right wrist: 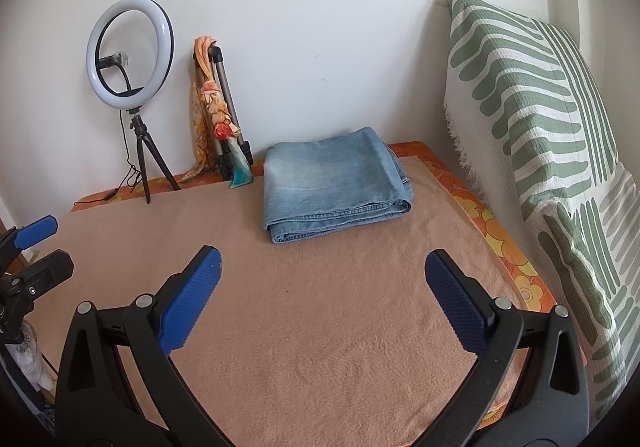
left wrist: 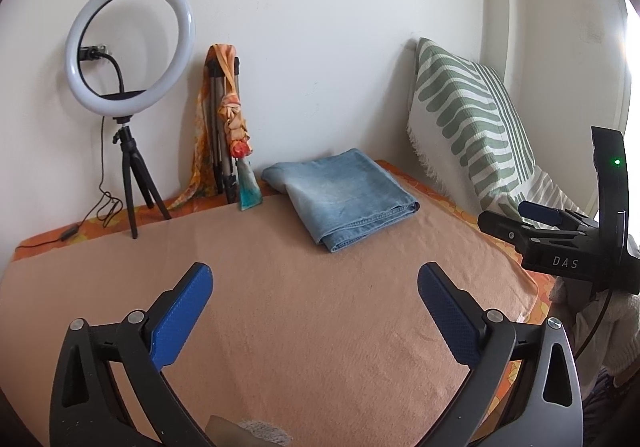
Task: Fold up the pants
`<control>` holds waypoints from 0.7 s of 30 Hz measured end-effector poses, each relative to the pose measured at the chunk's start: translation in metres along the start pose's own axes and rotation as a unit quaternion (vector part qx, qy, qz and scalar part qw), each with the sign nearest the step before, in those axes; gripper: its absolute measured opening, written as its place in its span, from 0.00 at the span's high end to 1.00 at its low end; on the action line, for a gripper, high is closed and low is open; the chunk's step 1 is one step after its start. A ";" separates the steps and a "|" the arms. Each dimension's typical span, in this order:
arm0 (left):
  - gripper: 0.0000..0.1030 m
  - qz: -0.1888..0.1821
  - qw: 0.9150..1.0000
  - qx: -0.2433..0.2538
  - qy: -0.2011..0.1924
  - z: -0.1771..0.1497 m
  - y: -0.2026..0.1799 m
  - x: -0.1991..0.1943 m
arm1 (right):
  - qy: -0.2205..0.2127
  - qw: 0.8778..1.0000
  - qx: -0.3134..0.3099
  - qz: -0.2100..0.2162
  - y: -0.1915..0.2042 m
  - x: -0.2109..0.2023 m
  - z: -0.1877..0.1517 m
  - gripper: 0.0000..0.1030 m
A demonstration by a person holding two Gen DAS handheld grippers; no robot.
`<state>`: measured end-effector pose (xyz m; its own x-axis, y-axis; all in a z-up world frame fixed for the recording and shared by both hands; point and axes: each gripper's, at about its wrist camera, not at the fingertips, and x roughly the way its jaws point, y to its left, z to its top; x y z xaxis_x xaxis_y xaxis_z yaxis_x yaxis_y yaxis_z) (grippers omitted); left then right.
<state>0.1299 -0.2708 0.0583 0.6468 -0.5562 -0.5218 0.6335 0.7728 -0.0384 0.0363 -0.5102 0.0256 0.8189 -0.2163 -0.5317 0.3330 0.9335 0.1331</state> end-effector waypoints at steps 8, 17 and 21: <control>0.01 0.010 1.000 -0.025 0.015 -0.004 0.012 0.007 | -0.003 1.000 0.001 0.001 0.001 0.005 -0.001 0.00; 0.01 0.018 0.999 -0.022 0.018 -0.006 0.016 0.007 | 0.000 1.000 -0.002 0.003 0.005 0.011 -0.001 0.00; 0.01 0.017 0.999 -0.027 0.023 -0.008 0.017 0.009 | 0.003 1.000 -0.001 0.003 0.006 0.012 -0.002 0.00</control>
<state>0.1433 -0.2598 0.0468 0.6461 -0.5161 -0.5624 0.5877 0.8065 -0.0649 0.0472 -0.5068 0.0183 0.8184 -0.2086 -0.5354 0.3266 0.9355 0.1348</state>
